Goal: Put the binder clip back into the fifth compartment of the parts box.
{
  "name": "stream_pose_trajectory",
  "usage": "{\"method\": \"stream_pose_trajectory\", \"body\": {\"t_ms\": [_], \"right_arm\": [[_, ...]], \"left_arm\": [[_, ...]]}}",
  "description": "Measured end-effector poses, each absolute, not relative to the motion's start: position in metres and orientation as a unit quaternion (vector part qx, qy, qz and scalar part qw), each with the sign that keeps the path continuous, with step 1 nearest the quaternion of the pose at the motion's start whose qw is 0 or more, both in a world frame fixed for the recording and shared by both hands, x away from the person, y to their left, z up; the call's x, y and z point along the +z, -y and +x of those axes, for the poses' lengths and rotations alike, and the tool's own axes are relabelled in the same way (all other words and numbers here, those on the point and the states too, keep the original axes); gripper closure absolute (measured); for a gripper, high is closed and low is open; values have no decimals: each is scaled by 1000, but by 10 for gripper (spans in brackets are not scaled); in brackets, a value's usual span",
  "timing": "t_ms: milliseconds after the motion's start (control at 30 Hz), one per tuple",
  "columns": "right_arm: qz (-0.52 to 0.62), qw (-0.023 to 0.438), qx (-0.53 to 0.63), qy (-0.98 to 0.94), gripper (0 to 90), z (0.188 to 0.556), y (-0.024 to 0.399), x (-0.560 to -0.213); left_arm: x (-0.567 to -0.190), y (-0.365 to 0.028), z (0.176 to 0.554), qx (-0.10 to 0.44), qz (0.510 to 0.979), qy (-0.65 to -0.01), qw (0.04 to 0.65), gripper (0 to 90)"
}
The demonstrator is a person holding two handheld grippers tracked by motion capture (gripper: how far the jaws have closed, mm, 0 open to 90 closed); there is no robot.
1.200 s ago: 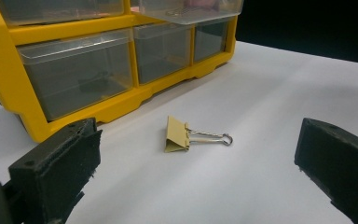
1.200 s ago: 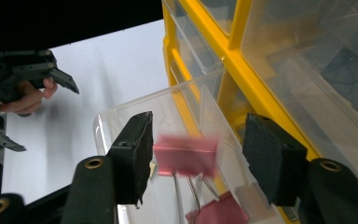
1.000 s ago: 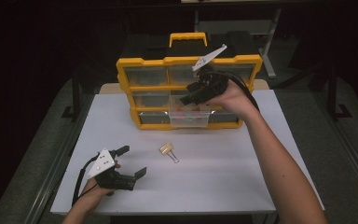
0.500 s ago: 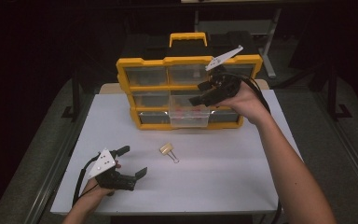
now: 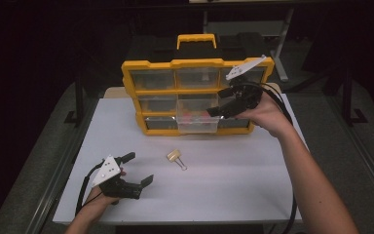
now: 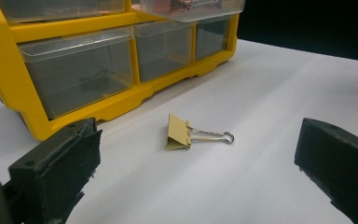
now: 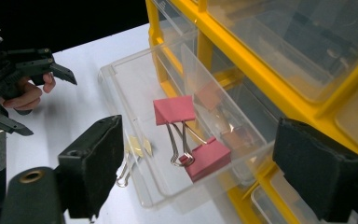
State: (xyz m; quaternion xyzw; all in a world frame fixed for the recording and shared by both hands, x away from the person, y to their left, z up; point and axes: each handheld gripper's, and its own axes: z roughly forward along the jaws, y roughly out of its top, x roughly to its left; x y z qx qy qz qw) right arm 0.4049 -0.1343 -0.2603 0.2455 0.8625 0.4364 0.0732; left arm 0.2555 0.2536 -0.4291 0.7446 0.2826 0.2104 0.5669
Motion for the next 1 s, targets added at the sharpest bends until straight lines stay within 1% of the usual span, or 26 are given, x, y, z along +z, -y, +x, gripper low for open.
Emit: {"method": "stream_pose_trajectory", "body": {"t_ms": [233,433,733,1000], "right_arm": [[243,80,439,-861,129,397,141,-265],[248,77,444,-858,121,391,144,-273],[253,76,449,-854,80,384,149,-288],[254,73,448,-854,24,380,148,-302]], "left_arm": [[-429,-254,255,210,743,-284,568,0],[-429,-255,256,213,744,-283,567,0],[-429,-255,256,212,744,-282,567,0],[-429,-255,256,212,743,-283,568,0]]}}
